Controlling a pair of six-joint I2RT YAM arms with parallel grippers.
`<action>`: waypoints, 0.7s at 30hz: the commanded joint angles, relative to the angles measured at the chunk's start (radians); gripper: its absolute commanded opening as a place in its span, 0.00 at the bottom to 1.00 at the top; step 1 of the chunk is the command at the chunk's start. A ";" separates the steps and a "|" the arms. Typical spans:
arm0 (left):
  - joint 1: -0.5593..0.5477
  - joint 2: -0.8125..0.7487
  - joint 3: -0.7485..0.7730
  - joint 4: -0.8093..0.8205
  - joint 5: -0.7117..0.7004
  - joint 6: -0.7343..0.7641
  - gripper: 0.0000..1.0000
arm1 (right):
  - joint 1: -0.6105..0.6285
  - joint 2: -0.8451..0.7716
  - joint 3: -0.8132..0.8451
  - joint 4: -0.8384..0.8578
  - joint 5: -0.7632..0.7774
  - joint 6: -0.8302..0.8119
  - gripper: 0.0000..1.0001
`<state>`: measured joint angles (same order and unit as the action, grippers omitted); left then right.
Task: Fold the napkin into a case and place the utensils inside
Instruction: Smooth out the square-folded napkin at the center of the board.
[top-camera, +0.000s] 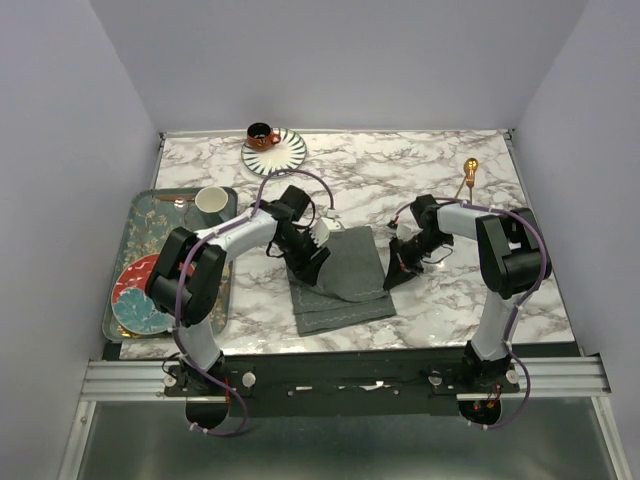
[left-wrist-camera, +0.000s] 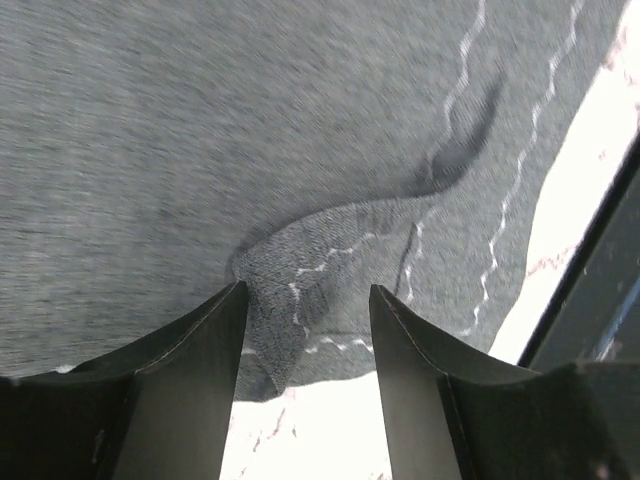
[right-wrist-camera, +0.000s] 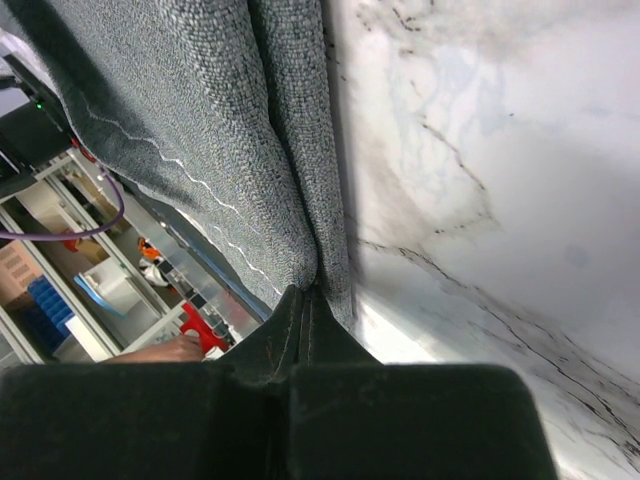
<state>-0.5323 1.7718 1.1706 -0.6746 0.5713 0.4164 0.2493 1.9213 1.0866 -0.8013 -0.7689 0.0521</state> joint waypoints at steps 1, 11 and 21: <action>-0.001 -0.098 -0.060 -0.105 0.097 0.123 0.61 | 0.005 0.018 0.018 0.007 0.031 -0.005 0.01; -0.009 -0.376 -0.276 -0.126 -0.005 0.418 0.58 | 0.005 0.015 0.022 0.004 0.034 0.000 0.01; -0.188 -0.649 -0.489 0.246 -0.286 0.200 0.50 | 0.005 0.011 0.033 -0.004 0.028 0.005 0.01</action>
<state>-0.6456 1.2129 0.7486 -0.6132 0.4328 0.6773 0.2493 1.9247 1.0954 -0.8021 -0.7525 0.0532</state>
